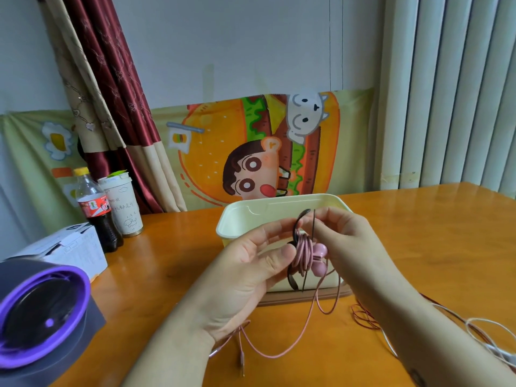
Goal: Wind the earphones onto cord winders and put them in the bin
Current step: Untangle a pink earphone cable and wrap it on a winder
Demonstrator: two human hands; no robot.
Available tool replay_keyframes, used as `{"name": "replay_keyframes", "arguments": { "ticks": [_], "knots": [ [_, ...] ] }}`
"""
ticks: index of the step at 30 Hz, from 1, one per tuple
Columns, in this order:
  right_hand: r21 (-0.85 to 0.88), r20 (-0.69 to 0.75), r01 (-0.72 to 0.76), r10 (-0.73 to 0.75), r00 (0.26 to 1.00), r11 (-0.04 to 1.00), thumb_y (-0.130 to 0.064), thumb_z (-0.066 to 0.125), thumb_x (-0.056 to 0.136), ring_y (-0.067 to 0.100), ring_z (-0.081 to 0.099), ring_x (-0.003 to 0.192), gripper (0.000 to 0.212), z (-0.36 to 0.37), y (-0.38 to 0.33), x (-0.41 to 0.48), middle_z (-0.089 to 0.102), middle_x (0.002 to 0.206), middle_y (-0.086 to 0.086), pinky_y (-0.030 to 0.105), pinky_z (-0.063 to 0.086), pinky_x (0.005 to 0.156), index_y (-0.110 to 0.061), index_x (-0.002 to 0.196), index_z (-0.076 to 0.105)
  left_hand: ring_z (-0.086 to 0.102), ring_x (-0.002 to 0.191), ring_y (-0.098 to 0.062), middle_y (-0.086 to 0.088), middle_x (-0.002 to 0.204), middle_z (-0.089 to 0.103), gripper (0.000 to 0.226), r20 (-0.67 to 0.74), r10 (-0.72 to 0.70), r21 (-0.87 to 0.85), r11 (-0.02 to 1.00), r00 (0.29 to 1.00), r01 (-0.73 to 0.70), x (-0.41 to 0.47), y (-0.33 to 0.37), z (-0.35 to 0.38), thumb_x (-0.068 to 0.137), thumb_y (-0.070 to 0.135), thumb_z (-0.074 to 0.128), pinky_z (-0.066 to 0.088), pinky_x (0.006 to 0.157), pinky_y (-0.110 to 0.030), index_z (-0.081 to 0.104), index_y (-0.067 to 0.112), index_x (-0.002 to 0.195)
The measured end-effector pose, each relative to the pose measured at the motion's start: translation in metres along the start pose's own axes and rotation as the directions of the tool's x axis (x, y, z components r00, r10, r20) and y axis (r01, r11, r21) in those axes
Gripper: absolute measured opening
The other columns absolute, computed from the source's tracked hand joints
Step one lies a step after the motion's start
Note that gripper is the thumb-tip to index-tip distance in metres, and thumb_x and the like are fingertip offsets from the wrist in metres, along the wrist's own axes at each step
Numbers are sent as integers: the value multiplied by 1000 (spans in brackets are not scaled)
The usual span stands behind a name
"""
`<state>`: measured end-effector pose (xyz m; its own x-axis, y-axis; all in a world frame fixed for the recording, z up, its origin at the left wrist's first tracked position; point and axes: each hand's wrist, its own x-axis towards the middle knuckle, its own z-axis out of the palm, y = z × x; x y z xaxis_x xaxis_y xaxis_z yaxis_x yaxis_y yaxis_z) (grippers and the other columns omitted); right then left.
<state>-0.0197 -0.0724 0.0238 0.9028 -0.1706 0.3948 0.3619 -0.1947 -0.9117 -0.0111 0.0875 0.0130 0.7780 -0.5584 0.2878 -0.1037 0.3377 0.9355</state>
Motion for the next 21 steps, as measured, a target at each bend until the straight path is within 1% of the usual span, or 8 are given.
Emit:
{"name": "replay_keyframes", "arguments": {
  "ticks": [2,4,8,12,14,16,18,21],
  "knots": [
    [-2,-2,0,0,1000,1000,-21,62,91,24,65,68,16,0,1,0,70,71,9,37,53,67,-15,78,69,63,110,-37,-23,123,64,58,-26,-15,25,1000,1000,16,-1,0,-2,70,16,86,48,103,-40,64,13,124],
    [3,15,-3,3,1000,1000,-21,63,90,24,64,67,16,0,2,0,70,71,10,35,53,66,-14,77,69,60,116,-41,-22,125,63,53,-74,-17,94,995,997,24,-1,1,-2,74,6,78,48,103,-41,62,13,125],
    [6,126,-78,77,989,997,-18,59,91,6,58,59,16,2,8,-1,66,61,-2,17,48,58,-13,79,68,64,111,-36,-18,114,70,44,-118,34,155,988,992,-15,0,2,1,79,11,71,47,104,-42,62,11,123],
    [-158,278,-85,127,952,984,-25,51,95,3,51,58,26,7,13,-4,60,63,-8,14,47,56,-22,75,68,71,98,-21,-12,105,74,34,-160,77,-10,997,984,-80,1,6,5,81,10,57,56,89,-29,63,3,114],
    [-255,330,-21,107,938,967,-28,52,95,7,52,58,28,10,12,-6,58,62,-8,20,49,56,-26,71,65,71,98,-18,-12,102,74,32,-216,86,-95,989,973,-109,3,5,3,81,11,54,58,84,-28,66,2,109],
    [-360,362,72,68,930,930,-28,51,96,17,59,66,21,12,12,-9,62,69,-7,30,53,67,-26,84,68,70,98,-16,-11,103,74,29,-285,86,-127,984,955,-127,3,4,0,82,12,54,59,79,-27,67,2,107],
    [-424,398,125,60,915,897,-25,50,97,19,63,79,18,13,12,-12,67,81,-2,35,53,74,-26,103,67,70,98,-15,-10,102,74,25,-351,87,-115,984,932,-135,4,2,-3,88,11,53,58,77,-25,68,3,106],
    [-474,416,173,46,908,863,-21,48,97,23,62,85,24,12,9,-14,68,92,6,35,49,76,-26,115,64,70,101,-14,-9,102,74,23,-410,81,-79,989,909,-124,5,-1,-6,96,7,48,57,86,-27,67,3,110]
  ]
}}
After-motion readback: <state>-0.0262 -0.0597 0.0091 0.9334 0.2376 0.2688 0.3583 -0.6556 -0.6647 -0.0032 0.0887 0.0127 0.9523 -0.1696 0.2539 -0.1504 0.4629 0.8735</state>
